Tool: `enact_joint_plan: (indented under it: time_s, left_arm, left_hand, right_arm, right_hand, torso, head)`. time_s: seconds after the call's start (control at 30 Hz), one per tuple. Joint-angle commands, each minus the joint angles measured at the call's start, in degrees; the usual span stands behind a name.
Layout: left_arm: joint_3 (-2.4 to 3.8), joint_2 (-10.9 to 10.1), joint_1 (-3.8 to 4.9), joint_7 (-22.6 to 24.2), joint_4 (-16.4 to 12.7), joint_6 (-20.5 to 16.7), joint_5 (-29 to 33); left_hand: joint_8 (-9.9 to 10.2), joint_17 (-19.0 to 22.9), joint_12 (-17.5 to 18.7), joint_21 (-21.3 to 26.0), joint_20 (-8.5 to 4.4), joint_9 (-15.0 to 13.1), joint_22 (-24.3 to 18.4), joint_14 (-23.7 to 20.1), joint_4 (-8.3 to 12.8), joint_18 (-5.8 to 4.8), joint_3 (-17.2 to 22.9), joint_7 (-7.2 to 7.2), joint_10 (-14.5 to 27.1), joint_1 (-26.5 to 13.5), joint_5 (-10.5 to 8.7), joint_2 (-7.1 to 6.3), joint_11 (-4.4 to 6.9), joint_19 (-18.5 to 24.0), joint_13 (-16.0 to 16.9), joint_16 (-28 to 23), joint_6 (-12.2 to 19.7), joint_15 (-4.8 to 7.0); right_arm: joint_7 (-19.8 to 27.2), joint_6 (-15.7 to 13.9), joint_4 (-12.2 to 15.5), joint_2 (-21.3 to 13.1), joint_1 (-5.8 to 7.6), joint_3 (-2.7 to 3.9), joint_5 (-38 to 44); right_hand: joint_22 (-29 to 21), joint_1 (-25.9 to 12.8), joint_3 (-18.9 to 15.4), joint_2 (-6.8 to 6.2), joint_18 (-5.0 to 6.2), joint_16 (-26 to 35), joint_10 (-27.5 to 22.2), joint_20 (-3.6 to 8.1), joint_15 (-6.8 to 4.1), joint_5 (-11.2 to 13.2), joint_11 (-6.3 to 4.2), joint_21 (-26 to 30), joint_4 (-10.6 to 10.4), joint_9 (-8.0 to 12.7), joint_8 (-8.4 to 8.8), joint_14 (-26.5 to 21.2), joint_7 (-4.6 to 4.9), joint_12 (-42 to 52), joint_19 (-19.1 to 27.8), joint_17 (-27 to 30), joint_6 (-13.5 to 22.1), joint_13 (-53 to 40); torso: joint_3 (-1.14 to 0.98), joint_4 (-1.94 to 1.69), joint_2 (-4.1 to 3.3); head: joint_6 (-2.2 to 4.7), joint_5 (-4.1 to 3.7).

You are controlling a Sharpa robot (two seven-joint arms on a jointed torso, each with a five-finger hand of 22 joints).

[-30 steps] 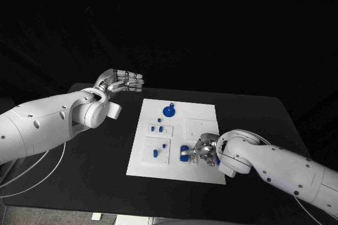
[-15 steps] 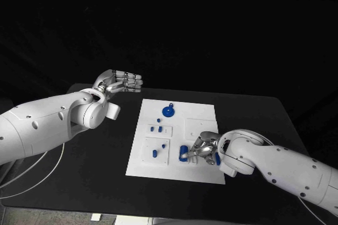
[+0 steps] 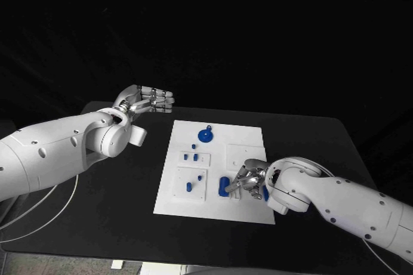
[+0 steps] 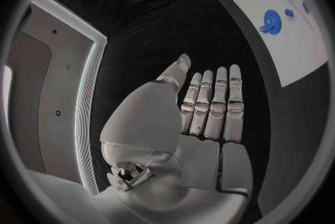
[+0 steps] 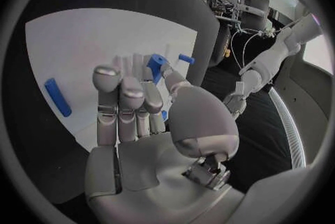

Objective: Assemble the parts on the task board

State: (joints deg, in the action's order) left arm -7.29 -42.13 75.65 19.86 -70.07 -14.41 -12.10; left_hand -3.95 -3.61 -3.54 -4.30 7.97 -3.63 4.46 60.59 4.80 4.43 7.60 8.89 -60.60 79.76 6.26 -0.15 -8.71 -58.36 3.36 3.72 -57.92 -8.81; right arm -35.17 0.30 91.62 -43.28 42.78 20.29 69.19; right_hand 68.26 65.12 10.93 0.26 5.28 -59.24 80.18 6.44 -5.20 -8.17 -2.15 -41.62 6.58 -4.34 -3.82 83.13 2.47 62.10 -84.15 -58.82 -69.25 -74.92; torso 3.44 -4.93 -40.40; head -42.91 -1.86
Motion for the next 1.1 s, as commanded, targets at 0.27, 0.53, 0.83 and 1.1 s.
enact_joint_plan:
  time_s: [0.27,0.53,0.83,1.1]
  left_arm:
    - [0.0,0.1,0.02,0.3,-0.1,0.9,0.2]
    - [-0.02,0.1,0.02,0.3,-0.1,0.9,0.2]
    - [-0.05,0.0,0.02,0.3,-0.1,1.0,0.2]
    - [-0.08,-0.1,0.02,0.3,-0.1,1.0,0.2]
  left_hand:
    - [0.1,0.0,0.0,-0.1,0.03,0.0,-0.1,-0.3,-0.4,0.73,0.1,-0.1,0.4,-0.4,-0.11,0.07,-0.08,-0.3,0.0,-0.3,0.4,-0.03]
    - [0.1,0.0,0.0,-0.1,0.03,0.0,-0.1,-0.3,-0.4,0.73,0.1,-0.1,0.4,-0.4,-0.11,0.07,-0.08,-0.3,0.0,-0.3,0.4,-0.03]
    - [0.1,0.1,-0.1,-0.1,0.04,0.0,-0.1,-0.3,-0.6,0.74,0.0,-0.11,0.4,-0.4,-0.12,0.13,-0.07,-0.3,0.0,-0.3,0.4,-0.03]
    - [0.1,0.0,-0.1,-0.1,0.04,0.0,-0.1,-0.3,-0.7,0.74,0.0,-0.11,0.4,-0.4,-0.1,0.15,-0.07,-0.3,0.0,-0.3,0.4,-0.02]
  right_arm:
    - [-1.4,0.2,-0.6,1.0,-0.11,-0.04,2.6]
    - [-1.5,-0.5,-0.9,1.1,-0.27,-0.05,3.0]
    - [-1.5,-0.9,-0.9,0.9,-0.35,-0.05,4.0]
    - [-1.1,-0.8,-0.6,0.6,-0.54,-0.04,3.7]
  right_hand:
    - [0.0,-0.7,1.4,1.25,-1.14,0.3,0.4,0.58,-0.59,-0.7,-0.76,-0.4,3.3,-0.1,0.17,0.0,-0.7,0.1,-2.8,0.4,-2.3,-0.8]
    - [0.1,-1.1,1.2,1.24,-1.3,0.2,0.7,0.65,-0.65,-2.1,-0.89,-0.5,3.9,-0.2,0.15,0.0,-0.89,0.2,-2.8,0.5,-2.8,-0.9]
    - [0.0,-1.3,2.1,1.92,-1.42,0.3,0.9,0.71,-0.68,-5.0,-0.95,-0.6,4.5,-0.2,0.17,0.0,-0.92,0.2,-2.8,0.7,-2.9,-1.1]
    - [-0.1,-2.1,2.9,1.89,-1.46,0.2,1.0,0.72,-0.69,-7.2,-0.97,-0.8,4.5,-0.3,0.15,0.0,-0.93,0.1,-2.8,0.8,-3.0,-1.1]
  torso:
    - [0.0,-0.02,-0.01]
    - [-0.03,0.04,-0.02]
    - [-0.05,0.05,0.0]
    - [-0.03,0.01,-0.02]
  head:
    - [-0.28,-0.01]
    - [-0.49,-0.02]
    - [-0.56,-0.25]
    - [-0.72,-0.27]
